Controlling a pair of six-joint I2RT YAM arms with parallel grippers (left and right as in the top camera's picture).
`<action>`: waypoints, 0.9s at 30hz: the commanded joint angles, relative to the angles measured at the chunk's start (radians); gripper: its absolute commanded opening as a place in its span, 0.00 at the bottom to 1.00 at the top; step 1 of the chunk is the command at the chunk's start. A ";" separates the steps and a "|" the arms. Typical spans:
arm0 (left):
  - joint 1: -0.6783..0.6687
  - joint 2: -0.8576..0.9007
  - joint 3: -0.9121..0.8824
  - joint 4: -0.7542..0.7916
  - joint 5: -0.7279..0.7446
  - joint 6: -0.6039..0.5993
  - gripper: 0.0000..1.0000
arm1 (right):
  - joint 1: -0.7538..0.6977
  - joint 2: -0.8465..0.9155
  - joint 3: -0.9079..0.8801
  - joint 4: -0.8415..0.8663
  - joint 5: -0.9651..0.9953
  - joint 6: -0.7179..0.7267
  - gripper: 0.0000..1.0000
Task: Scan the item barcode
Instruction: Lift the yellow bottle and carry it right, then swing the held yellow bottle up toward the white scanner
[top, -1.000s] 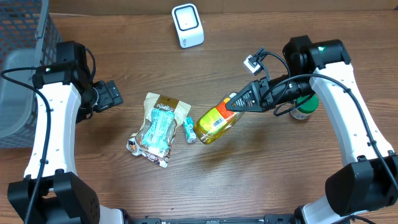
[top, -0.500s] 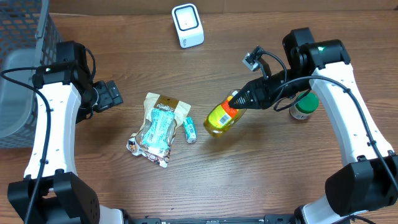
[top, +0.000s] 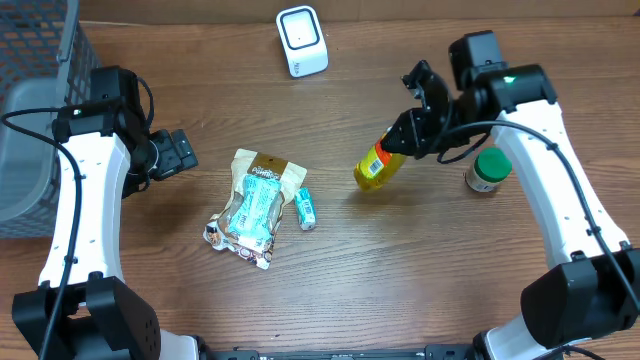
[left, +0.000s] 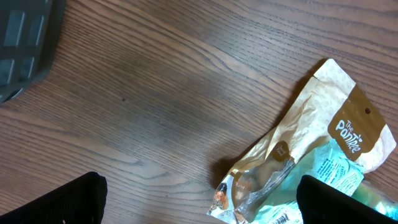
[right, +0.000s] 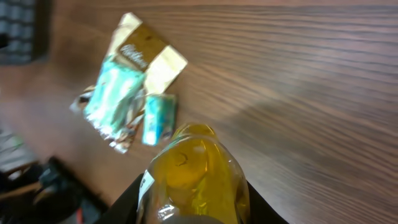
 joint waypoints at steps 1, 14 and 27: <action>0.000 0.003 0.005 0.001 -0.002 0.000 1.00 | 0.083 -0.006 0.001 0.022 0.155 0.130 0.06; 0.000 0.003 0.005 0.001 -0.002 0.000 1.00 | 0.316 -0.006 0.001 0.160 0.584 0.261 0.04; 0.000 0.003 0.005 0.001 -0.002 0.000 1.00 | 0.315 -0.006 0.002 0.239 0.583 0.259 0.18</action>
